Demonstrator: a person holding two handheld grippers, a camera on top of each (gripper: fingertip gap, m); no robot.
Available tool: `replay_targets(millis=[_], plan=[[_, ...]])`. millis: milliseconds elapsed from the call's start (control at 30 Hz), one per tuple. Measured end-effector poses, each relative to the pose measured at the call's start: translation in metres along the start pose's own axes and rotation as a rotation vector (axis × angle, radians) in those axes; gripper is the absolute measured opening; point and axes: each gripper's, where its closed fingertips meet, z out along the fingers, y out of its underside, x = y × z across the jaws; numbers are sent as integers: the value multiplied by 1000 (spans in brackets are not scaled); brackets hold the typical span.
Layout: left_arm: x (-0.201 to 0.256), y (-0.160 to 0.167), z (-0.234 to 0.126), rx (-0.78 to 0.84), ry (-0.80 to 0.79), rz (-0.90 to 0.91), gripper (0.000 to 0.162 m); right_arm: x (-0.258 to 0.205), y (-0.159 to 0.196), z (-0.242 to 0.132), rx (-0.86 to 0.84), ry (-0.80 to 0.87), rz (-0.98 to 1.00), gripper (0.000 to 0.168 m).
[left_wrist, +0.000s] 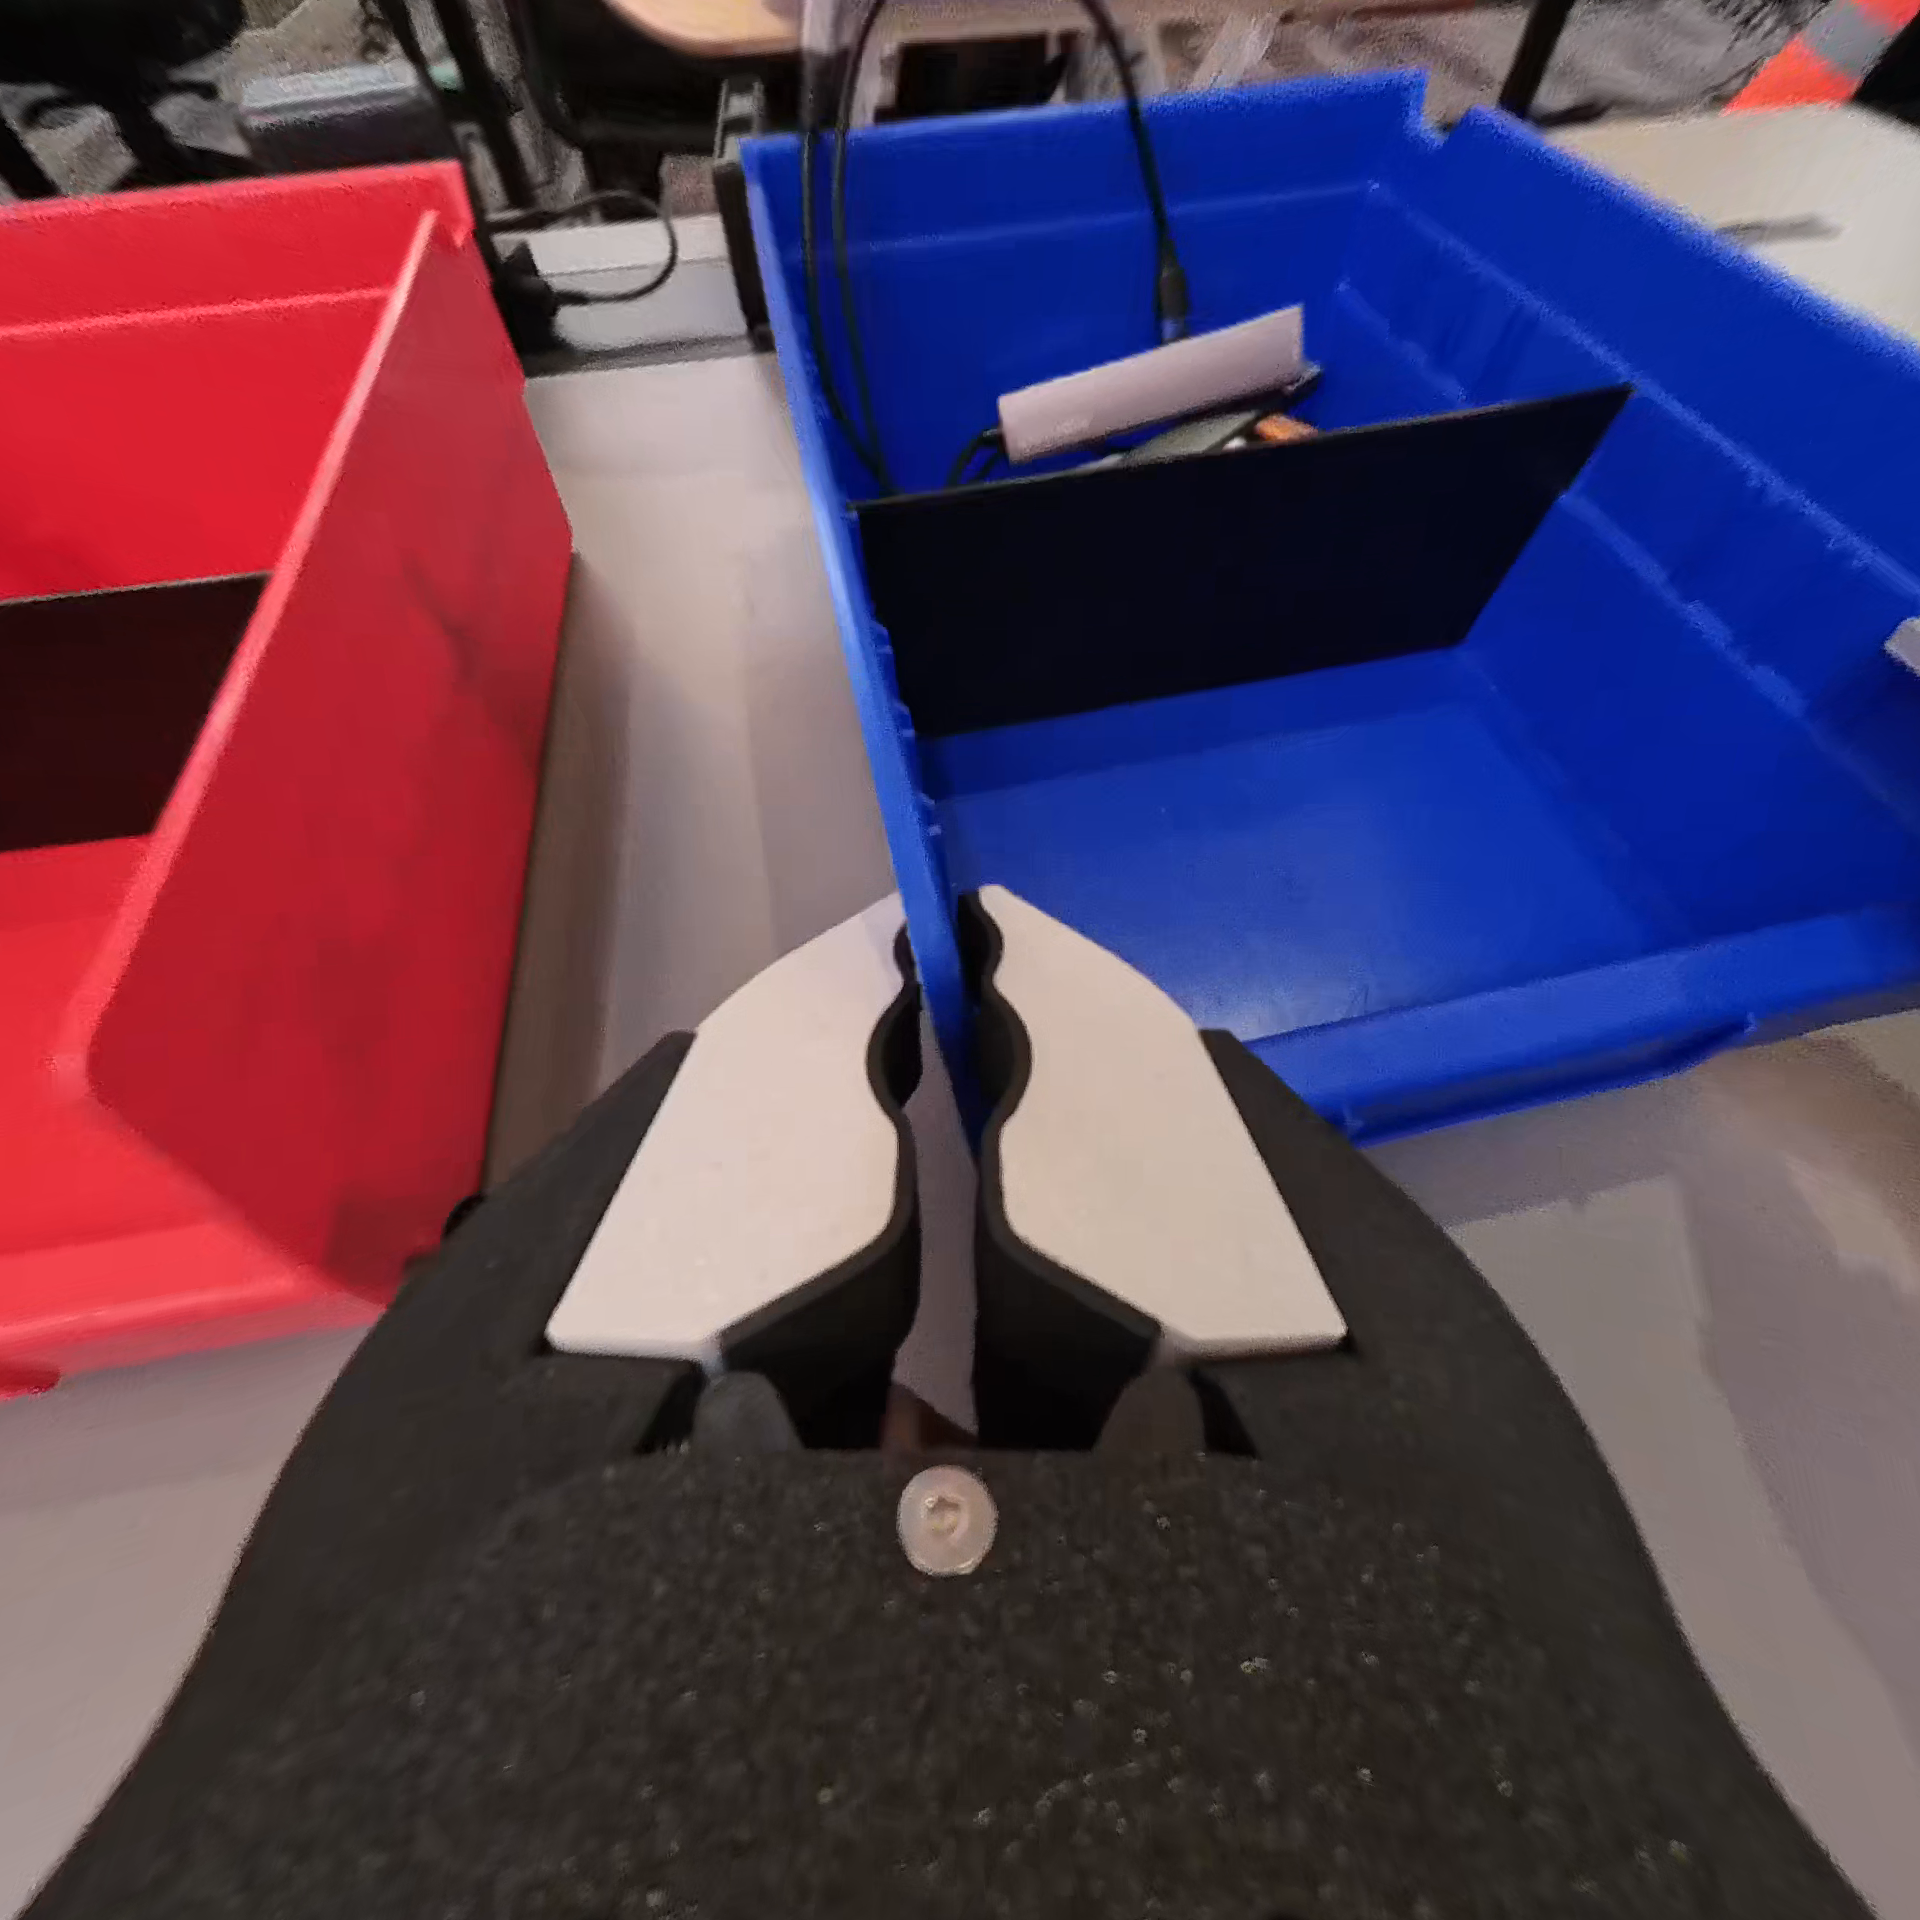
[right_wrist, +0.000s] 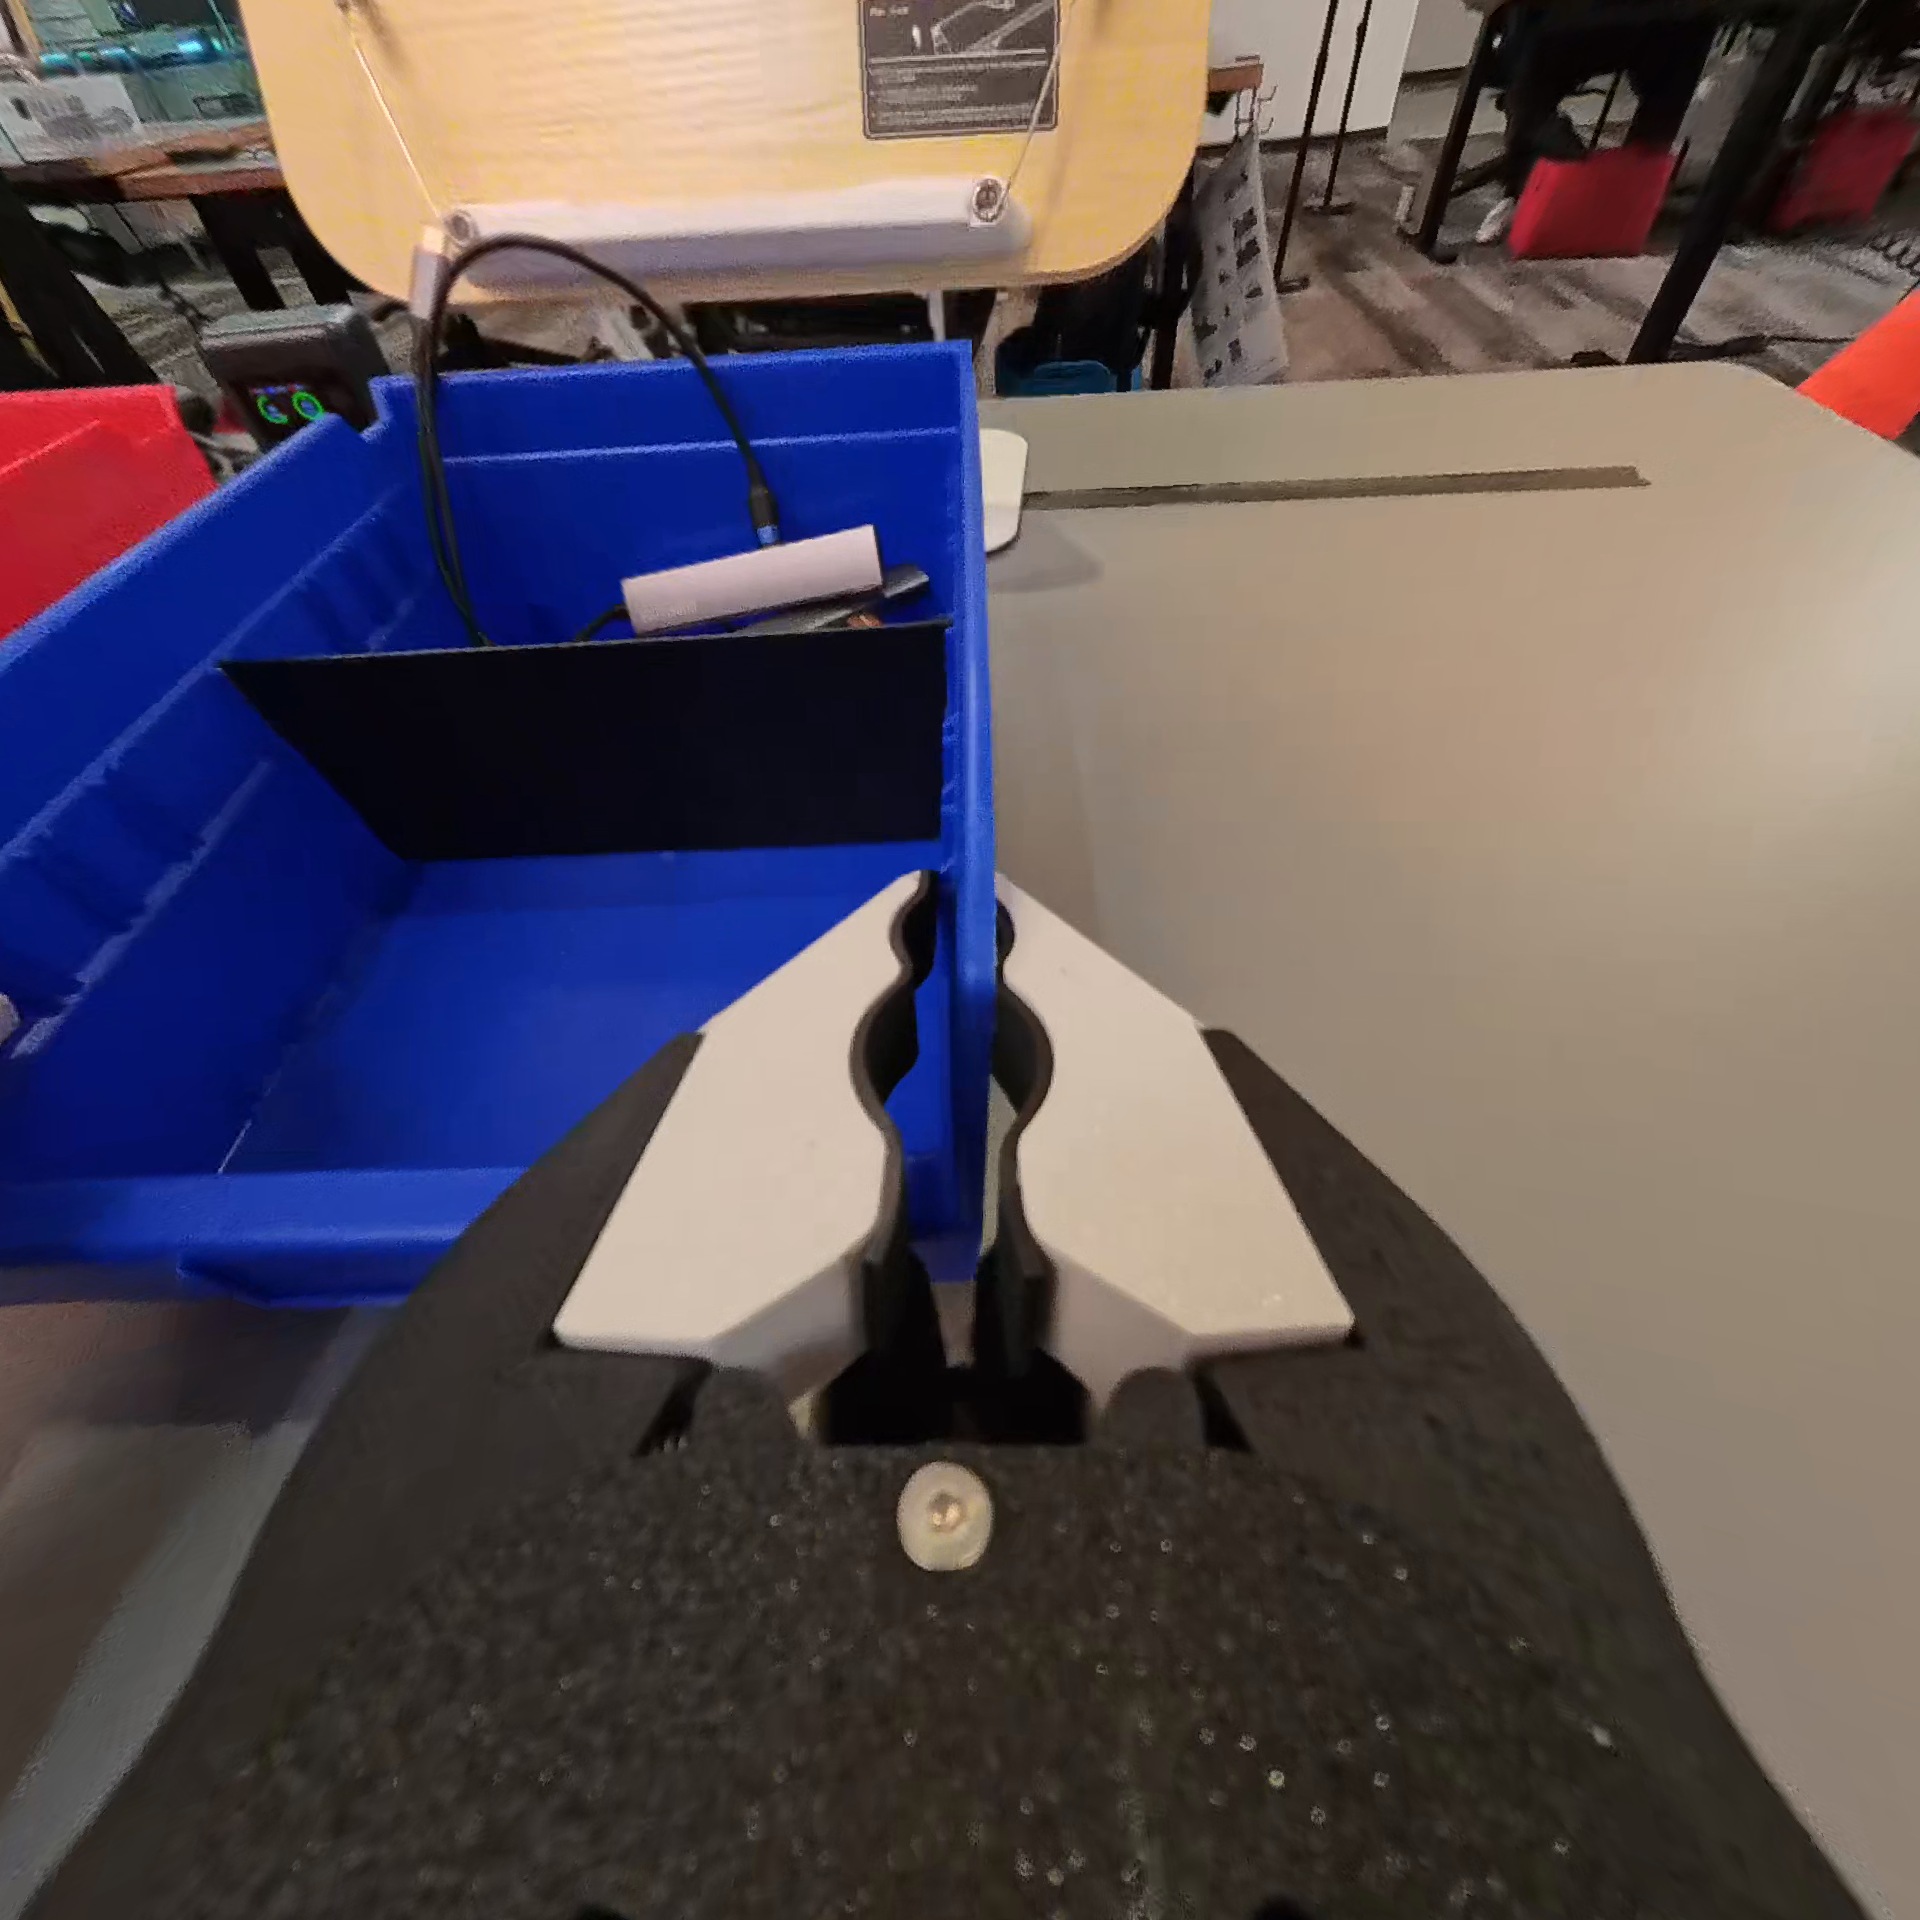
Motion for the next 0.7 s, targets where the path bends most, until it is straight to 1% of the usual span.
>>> replay_targets(millis=[67, 133, 167, 233, 267, 300, 367, 433, 467, 533, 567, 600, 633, 700], plan=[[1, 0, 1, 7, 38, -4, 7, -1, 0, -1, 1, -24, -22, 5], [14, 0, -5, 4, 166, 17, 33, -1, 2, -3, 8, -77, -21, 7], [16, -4, -16, 43, 219, 17, 37, -2, 4, -7, -2, -110, -32, 8], [0, -28, -49, 259, 252, -70, 27, -6, 1, -19, 14, -176, -68, 26], [-19, -38, -66, 340, 236, -134, 29, -4, -2, -27, 44, -186, -96, 28], [-41, -43, -79, 371, 219, -188, 32, -1, -6, -36, 80, -181, -122, 28], [-98, -38, -93, 354, 140, -258, 38, 1, -10, -54, 130, -180, -147, 30], [-169, -15, -96, 296, 5, -267, 46, -9, -18, -70, 179, -210, -136, 32], [-205, 6, -95, 239, -68, -270, 49, -18, -23, -77, 215, -224, -140, 33], [-255, 44, -92, 103, -126, -310, 50, -45, -30, -89, 281, -279, -203, 36], [-271, 50, -91, 69, -125, -360, 51, -62, -31, -95, 307, -324, -250, 38], [-279, 44, -91, 93, -88, -391, 51, -80, -28, -101, 318, -371, -292, 38], [-283, 36, -90, 138, -52, -383, 52, -95, -21, -106, 316, -409, -323, 38], [-298, 33, -79, 152, -78, -330, 53, -125, -5, -115, 289, -503, -355, 36]])
